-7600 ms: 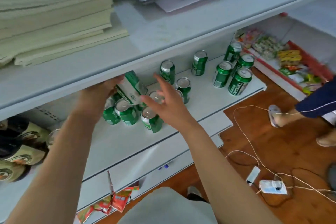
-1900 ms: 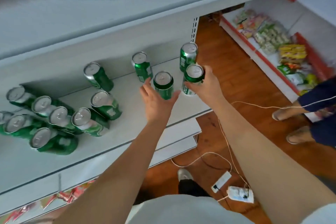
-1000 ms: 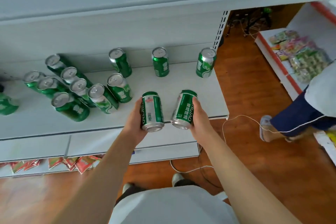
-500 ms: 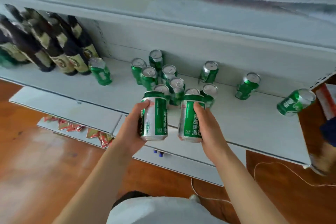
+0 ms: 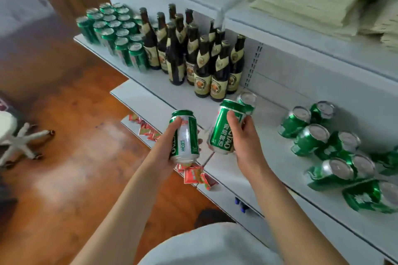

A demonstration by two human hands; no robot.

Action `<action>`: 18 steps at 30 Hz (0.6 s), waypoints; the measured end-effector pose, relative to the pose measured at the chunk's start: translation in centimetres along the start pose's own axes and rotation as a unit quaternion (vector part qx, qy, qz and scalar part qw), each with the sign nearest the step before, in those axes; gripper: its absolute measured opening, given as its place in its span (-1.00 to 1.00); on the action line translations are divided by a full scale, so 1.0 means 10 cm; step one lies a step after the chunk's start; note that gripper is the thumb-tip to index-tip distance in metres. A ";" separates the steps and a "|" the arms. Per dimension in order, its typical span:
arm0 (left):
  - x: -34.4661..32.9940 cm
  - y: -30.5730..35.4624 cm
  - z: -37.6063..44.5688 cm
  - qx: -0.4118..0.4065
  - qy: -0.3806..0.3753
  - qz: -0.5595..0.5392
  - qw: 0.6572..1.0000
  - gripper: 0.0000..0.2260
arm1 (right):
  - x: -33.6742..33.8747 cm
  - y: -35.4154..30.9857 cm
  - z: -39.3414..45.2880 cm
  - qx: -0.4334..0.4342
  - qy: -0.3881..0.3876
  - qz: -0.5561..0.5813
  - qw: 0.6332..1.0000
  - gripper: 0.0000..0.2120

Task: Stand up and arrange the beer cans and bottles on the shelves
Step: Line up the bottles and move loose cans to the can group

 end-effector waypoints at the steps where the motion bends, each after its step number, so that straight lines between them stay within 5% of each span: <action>1: 0.11 0.14 0.08 -0.006 0.010 -0.006 1.000 -0.53 | -0.20 -0.03 0.13 0.004 -0.011 -0.010 1.000 -0.77; 11: 1.18 1.69 1.22 -0.076 0.088 0.036 0.993 -0.61 | -2.00 -0.28 1.74 0.140 0.006 -0.183 0.973 -0.48; 14: 1.39 2.18 1.46 -0.102 0.116 0.088 0.984 -0.49 | -2.46 -0.24 2.11 0.141 0.010 -0.246 0.959 -0.40; 18: 1.64 2.73 1.83 -0.139 0.131 0.145 0.971 -0.44 | -2.87 -0.21 2.48 0.192 0.026 -0.368 0.910 -0.33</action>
Point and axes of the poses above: each hand's wrist, its own z-axis towards the middle knuckle, its own x-axis out of the back of the hand, y = z × x, the point moved 8 cm from there along z, towards the middle knuckle, and after that the axes turned 11 degrees about -z, right-handed, at the moved point
